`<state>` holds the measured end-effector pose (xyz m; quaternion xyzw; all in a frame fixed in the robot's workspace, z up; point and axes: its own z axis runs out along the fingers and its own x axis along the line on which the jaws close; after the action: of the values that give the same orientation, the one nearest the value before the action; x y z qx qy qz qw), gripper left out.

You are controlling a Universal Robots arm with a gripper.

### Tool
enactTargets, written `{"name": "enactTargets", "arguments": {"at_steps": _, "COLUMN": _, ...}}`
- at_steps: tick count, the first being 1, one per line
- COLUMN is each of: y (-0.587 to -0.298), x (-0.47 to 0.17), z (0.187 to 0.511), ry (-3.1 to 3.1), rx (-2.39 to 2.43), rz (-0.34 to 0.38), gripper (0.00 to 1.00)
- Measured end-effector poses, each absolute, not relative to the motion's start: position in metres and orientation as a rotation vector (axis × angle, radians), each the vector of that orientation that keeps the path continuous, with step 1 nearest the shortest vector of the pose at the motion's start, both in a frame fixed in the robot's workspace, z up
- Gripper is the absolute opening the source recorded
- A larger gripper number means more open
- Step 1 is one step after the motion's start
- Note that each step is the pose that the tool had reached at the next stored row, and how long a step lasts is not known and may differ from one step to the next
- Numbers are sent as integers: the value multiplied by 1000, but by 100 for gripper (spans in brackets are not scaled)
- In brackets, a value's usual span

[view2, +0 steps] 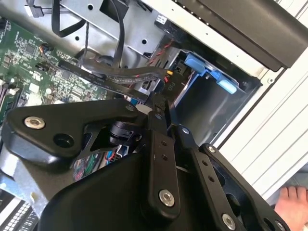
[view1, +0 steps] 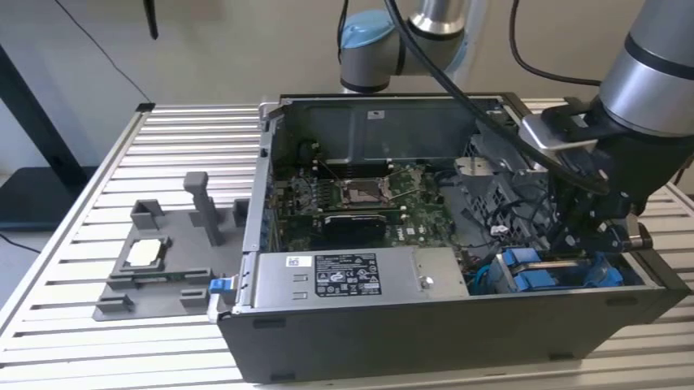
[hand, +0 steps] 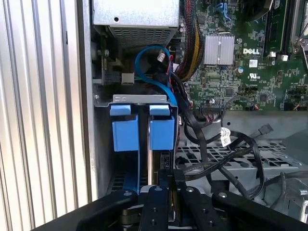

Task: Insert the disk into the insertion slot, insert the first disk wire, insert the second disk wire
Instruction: 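Insert the second disk wire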

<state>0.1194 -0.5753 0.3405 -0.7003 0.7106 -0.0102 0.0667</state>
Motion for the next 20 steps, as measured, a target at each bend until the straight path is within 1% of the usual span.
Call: {"name": "enactTargets", "arguments": {"at_steps": 20, "y": -578, "x": 120, "z": 336, "ry": 2134, "rx": -2106, "rz": -18, "gripper": 16}}
